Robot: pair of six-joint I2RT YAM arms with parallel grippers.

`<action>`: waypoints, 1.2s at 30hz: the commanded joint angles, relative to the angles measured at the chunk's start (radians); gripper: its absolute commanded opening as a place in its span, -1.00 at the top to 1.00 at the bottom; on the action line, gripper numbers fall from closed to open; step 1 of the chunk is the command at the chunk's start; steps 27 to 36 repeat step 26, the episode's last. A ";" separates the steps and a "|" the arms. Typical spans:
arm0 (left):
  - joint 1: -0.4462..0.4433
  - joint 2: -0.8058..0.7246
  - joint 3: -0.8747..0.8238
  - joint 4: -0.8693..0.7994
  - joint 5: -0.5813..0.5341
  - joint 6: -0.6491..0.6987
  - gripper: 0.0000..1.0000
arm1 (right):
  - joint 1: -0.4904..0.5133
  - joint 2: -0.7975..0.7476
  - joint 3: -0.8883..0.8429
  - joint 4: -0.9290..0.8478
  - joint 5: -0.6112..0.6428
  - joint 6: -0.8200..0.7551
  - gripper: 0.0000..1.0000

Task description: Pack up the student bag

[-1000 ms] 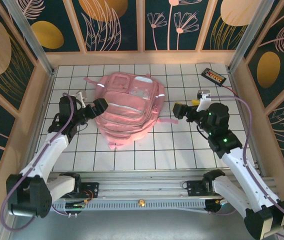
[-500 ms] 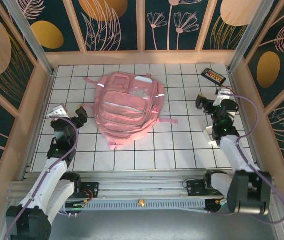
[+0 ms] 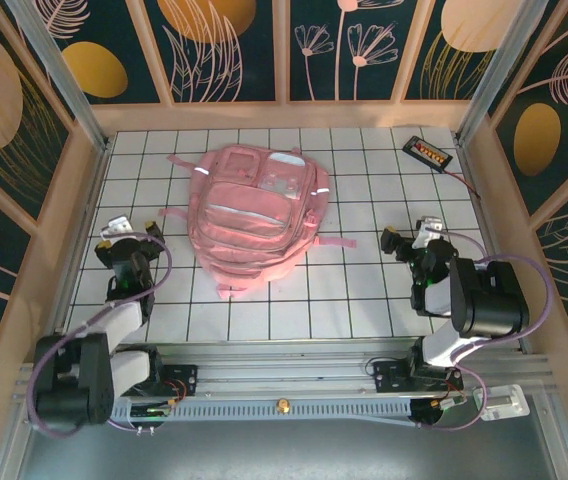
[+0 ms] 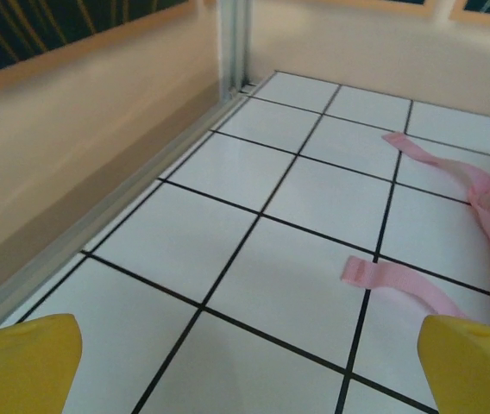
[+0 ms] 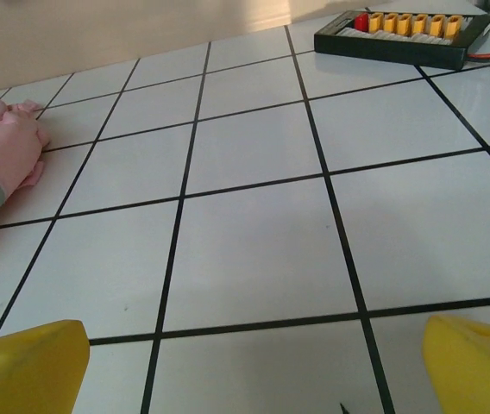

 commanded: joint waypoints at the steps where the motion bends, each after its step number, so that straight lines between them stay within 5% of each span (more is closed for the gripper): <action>1: 0.009 0.118 0.020 0.233 0.109 0.031 -0.98 | 0.002 0.009 0.005 0.221 0.014 0.005 -0.98; 11: 0.009 0.339 -0.032 0.613 0.295 0.052 -0.97 | 0.050 0.001 0.042 0.136 0.117 -0.023 -0.98; 36: 0.006 0.337 -0.037 0.618 0.306 0.062 -0.98 | 0.052 0.002 0.045 0.135 0.124 -0.025 -0.99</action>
